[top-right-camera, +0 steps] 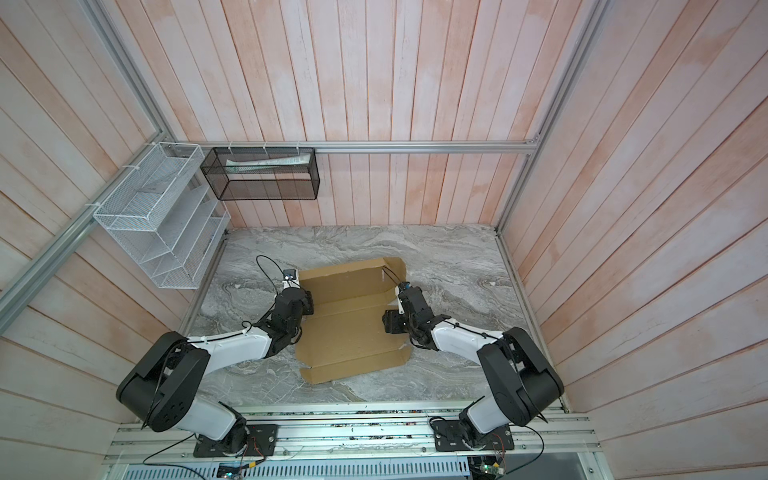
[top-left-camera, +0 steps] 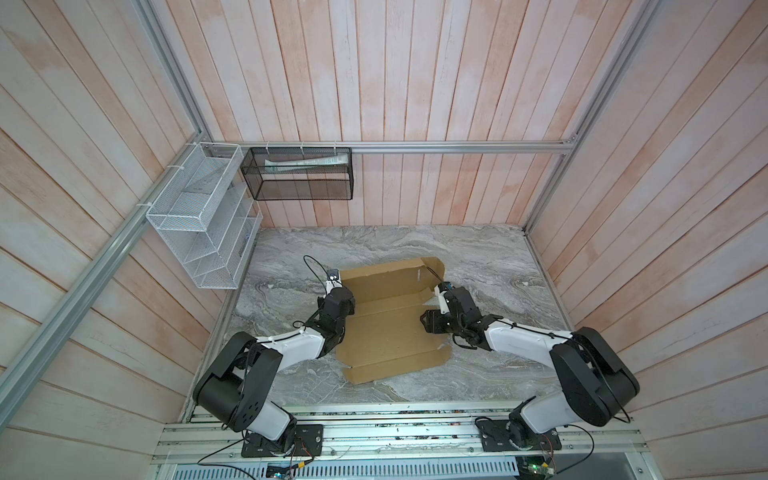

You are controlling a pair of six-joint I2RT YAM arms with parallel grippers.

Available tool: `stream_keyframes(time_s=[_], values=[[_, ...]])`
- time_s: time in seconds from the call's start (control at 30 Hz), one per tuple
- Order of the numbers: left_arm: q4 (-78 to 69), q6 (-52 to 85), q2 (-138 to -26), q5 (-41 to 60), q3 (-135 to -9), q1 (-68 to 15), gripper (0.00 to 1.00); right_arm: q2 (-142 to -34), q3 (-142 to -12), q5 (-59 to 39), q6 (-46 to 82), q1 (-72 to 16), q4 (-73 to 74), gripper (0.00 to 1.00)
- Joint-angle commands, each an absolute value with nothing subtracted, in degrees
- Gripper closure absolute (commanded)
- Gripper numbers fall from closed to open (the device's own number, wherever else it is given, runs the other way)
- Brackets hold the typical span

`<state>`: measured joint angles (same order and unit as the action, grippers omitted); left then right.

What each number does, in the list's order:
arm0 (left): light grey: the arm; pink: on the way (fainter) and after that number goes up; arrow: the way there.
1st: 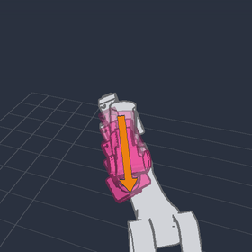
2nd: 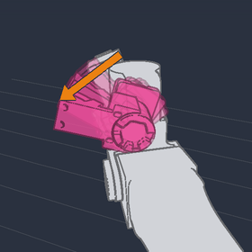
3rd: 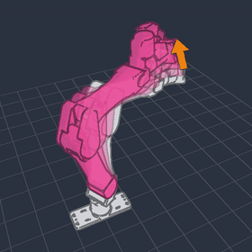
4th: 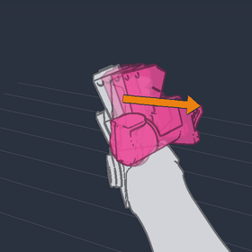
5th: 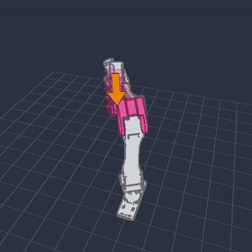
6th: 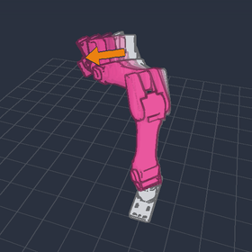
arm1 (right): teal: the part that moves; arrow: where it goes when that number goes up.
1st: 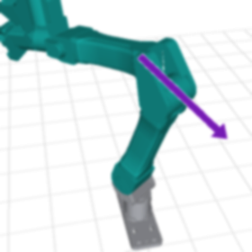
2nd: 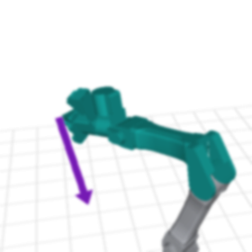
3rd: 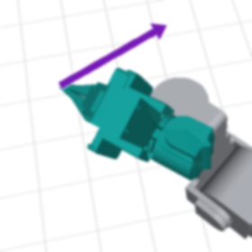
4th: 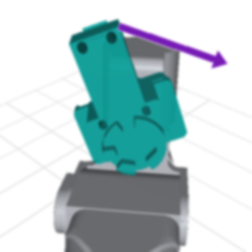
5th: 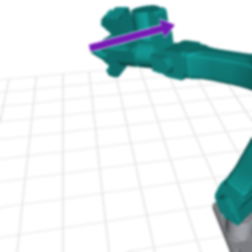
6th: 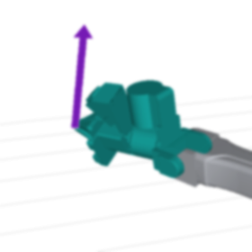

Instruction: Fold the paper box

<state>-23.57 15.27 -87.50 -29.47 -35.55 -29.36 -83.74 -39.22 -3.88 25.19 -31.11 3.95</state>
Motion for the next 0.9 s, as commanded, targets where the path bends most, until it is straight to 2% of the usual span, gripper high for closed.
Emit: stream_keyframes(time_s=[0.0, 0.33, 0.5, 0.7, 0.87], values=[[-25.43, 15.82, -85.96, -28.83, -34.82, -29.53, 1.0, -78.41, -42.04, -4.6, 24.05, -28.16, 2.42, 0.32], [-24.74, 14.51, -85.54, -27.51, -35.24, -28.94, 1.0, -73.17, -45.55, -10.67, 23.33, -13.84, 7.29, 0.34], [-24.32, 14.34, -85.63, -26.74, -35.65, -28.74, 1.0, -77.37, -48.45, -11.68, 22.8, -8.35, 8.5, 0.37], [-23.27, 14.2, -85.75, -26.04, -36.4, -28.65, 1.0, -85.65, -52.39, -11.03, 18.93, -6.32, 8.89, 0.37], [-21.55, 13.98, -85.69, -23.44, -37.25, -28.48, 1.0, -91.94, -54.61, -18.35, 12.42, -5.21, 10.48, 0.36]])
